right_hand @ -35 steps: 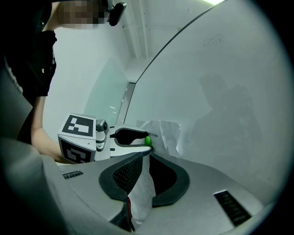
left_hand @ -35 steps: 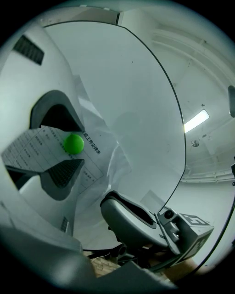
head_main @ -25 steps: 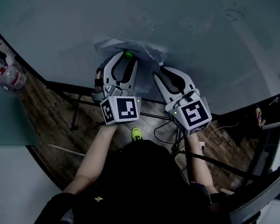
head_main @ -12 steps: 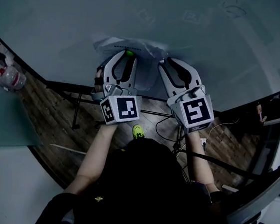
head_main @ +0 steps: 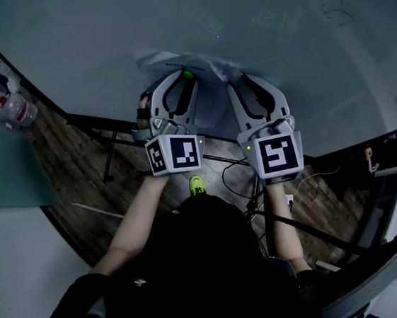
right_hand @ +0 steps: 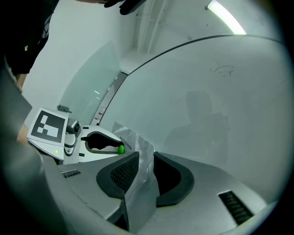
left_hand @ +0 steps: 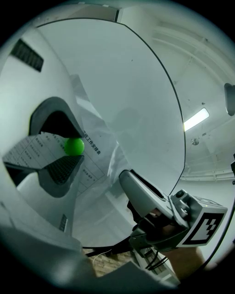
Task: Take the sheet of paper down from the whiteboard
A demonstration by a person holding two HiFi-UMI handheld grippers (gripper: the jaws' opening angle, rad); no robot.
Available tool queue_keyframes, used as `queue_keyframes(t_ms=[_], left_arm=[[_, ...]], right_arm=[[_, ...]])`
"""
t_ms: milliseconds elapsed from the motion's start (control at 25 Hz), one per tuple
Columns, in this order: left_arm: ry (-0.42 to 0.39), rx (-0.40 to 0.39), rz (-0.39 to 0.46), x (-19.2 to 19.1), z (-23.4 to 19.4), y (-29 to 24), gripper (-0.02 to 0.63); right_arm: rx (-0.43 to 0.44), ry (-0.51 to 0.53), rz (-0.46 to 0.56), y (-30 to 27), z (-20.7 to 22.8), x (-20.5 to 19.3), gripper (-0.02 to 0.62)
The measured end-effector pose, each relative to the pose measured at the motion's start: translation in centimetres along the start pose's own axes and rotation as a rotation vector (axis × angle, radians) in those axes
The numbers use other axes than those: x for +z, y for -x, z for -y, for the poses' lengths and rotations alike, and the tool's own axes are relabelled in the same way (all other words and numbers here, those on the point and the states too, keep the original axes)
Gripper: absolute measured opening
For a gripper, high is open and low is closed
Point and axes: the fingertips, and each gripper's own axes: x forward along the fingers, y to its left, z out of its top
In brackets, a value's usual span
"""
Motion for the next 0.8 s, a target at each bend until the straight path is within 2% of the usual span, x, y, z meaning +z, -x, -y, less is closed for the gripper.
queue_keyframes(t_ms=[240,800], left_arm=[[-0.004,-0.008,0.0,0.09,-0.05,-0.06,0.132],[-0.006,-0.024,-0.003,-0.09,0.29,-0.07,0.132]], right_arm=[[-0.048,0.032,-0.034,-0.08,0.78,0.15,0.104],[0.003,0.001,-0.036,-0.53,0.12,-0.36,0.104]])
